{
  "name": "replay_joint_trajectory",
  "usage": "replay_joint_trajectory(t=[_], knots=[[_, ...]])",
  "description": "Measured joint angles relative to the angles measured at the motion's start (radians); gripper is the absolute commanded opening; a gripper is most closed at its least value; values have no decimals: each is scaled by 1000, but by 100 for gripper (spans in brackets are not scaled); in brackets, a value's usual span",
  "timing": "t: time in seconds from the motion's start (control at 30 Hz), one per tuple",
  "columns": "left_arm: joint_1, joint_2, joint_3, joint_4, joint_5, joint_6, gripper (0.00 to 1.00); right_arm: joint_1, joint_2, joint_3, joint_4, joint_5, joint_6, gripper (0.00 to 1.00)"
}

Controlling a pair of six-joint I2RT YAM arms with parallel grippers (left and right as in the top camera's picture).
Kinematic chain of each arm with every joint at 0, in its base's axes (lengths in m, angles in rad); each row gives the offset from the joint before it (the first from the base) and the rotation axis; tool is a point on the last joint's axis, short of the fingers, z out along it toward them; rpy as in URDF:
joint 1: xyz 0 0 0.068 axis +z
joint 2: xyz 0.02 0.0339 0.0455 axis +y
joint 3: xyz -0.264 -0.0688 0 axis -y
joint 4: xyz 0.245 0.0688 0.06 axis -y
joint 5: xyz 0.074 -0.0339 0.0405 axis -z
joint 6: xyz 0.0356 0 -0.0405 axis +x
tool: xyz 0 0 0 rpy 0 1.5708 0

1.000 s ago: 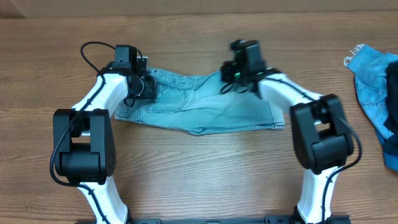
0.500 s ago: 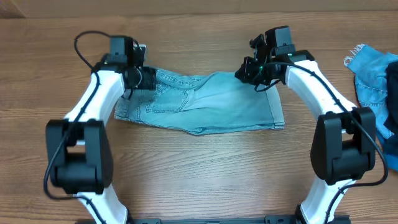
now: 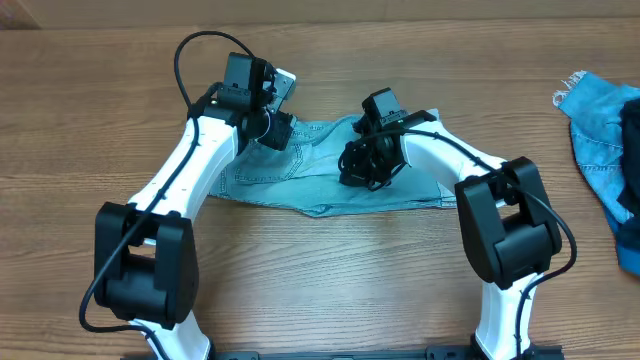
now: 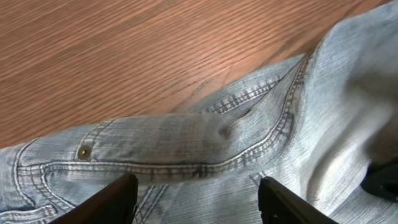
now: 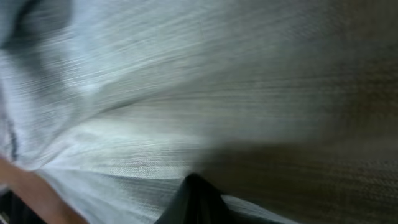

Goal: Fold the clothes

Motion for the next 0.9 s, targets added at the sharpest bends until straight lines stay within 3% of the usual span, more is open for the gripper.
replay_joint_trajectory(t=[0.27,0.47,0.63,0.9], knots=[[-2,172,0,128,-8,13,65,0,16,0,-1,8,22,4],[43,231,0,263,-84,-84,67,0,16,-3,0,7,22,4],[138,231,0,269,-80,-171,67,1,16,-7,-8,-9,35,4],[251,223,2,184,-13,-211,87,4,16,-11,-8,-24,49,4]])
